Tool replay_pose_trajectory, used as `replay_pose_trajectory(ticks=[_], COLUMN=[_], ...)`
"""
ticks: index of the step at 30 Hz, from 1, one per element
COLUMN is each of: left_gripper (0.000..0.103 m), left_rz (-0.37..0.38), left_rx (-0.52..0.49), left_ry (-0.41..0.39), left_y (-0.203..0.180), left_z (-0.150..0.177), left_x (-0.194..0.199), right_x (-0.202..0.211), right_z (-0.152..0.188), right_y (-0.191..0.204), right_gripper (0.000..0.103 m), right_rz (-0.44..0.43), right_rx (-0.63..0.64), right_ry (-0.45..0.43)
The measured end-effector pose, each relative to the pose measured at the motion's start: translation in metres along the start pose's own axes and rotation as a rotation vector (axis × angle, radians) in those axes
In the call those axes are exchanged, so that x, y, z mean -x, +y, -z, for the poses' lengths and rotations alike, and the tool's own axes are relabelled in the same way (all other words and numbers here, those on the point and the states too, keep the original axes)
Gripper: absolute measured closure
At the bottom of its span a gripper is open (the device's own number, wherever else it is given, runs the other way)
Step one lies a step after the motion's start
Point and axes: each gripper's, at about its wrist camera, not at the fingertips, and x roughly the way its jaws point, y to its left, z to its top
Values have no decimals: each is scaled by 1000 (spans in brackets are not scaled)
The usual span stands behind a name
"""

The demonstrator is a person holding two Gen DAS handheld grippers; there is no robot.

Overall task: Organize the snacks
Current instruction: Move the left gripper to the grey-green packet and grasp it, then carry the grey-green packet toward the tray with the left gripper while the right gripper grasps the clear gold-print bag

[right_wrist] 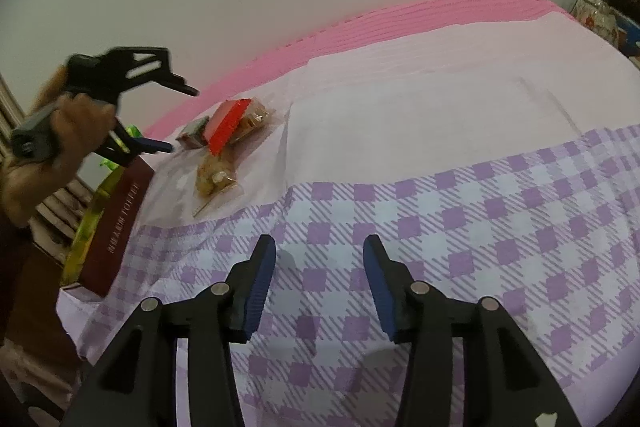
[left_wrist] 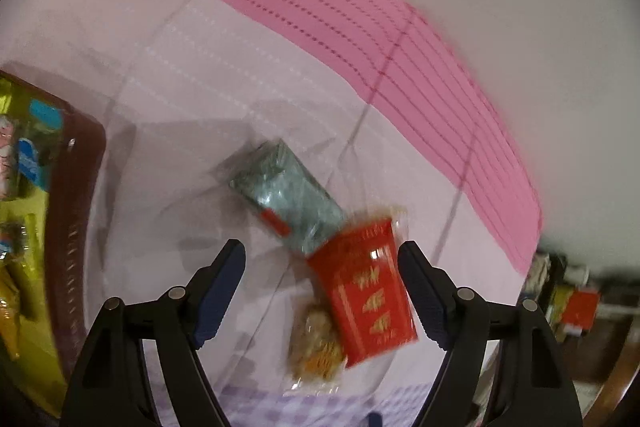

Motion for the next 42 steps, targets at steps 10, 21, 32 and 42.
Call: replay_pose_trajectory(ticks=[10,21,32,42], left_gripper=[38,66,66,66], left_rz=[-71,-190,-106,-23], left_rx=[83,-126,-376,-408], left_ry=[-4,-5,-69,-78], left_y=[-5,-11,21,47], left_z=[-24,-6,92,129], left_x=[-22,-15,36,72], right_x=[4,8,6,1], right_z=[1,0,2,-3], right_y=[-7,-11,-8,45], right_gripper=[53,49,49,47], right_rz=[-44,-43,-24,-74], right_rx=[-32,-40,-25,136], right_ry=[-11,-18,-19,2])
